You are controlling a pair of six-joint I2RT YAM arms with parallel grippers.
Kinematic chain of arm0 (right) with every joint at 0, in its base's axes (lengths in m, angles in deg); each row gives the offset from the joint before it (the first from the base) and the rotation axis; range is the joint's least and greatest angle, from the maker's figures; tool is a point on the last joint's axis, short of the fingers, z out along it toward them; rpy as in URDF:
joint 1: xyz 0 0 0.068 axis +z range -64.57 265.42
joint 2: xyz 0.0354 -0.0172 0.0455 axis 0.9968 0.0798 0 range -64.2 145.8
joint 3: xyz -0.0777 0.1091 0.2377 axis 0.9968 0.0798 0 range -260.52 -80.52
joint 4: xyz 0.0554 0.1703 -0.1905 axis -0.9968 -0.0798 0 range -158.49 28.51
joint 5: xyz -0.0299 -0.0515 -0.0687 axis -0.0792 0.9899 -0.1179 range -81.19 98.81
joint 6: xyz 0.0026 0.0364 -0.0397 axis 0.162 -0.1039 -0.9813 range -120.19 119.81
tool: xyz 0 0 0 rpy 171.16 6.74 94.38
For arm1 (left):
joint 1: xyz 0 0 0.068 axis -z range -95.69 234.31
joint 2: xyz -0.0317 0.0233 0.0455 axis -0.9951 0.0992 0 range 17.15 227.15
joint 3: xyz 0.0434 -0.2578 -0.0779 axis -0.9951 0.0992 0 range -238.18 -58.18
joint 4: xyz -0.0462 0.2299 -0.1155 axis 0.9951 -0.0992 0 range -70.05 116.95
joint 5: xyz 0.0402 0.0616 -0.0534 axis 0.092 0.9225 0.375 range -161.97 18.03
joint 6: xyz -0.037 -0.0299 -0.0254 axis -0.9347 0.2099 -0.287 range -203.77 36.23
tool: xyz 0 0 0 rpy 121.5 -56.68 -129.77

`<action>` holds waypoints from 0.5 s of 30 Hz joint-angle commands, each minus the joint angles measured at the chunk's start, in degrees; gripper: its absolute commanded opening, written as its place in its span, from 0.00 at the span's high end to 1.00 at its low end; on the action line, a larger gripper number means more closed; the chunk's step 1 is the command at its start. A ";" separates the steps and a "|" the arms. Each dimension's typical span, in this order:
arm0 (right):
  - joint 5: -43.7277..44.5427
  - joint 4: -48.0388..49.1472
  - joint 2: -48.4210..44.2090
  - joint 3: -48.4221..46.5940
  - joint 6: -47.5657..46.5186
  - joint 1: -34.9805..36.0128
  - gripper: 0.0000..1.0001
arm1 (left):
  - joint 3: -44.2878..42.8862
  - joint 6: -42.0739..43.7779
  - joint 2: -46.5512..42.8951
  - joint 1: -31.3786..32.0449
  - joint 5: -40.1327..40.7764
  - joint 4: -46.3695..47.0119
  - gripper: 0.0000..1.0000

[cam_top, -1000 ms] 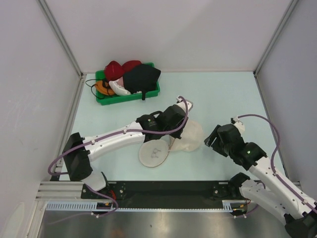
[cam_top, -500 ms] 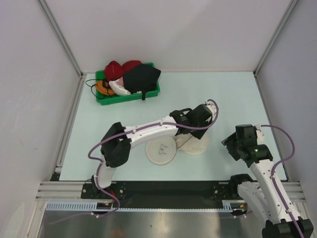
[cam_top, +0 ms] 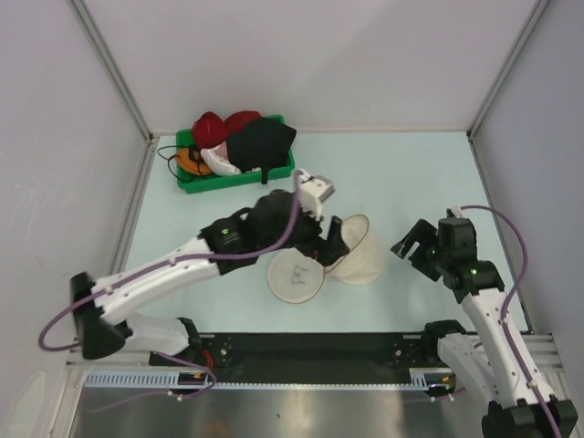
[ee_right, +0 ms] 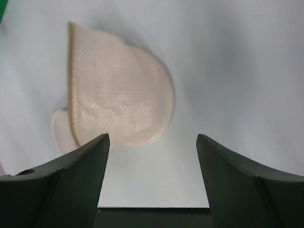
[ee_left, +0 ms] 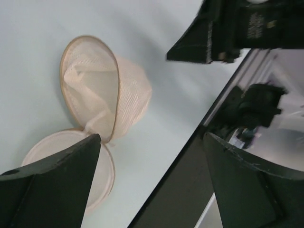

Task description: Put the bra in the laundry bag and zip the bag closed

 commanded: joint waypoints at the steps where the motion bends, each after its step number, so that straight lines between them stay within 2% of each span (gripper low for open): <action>1: -15.42 16.21 8.66 -4.83 -9.97 2.22 0.20 | 15.34 -11.36 -6.64 -7.08 -10.89 8.19 0.12; 4: -12.80 19.04 17.80 -9.91 -12.60 6.78 0.20 | 25.28 -19.00 -9.11 -11.91 -14.76 14.25 0.14; 7: -6.83 19.40 27.11 -14.67 -15.85 11.35 0.19 | 31.45 -23.25 -6.58 -15.44 -17.58 21.29 0.02; 12: -0.93 15.89 40.91 -24.88 -19.64 13.91 0.18 | 24.45 -20.72 5.37 -15.97 -16.98 19.99 0.01; 15: 1.45 15.62 44.27 -27.51 -21.39 14.00 0.18 | 20.40 -20.97 13.10 -16.23 -13.72 17.79 0.05</action>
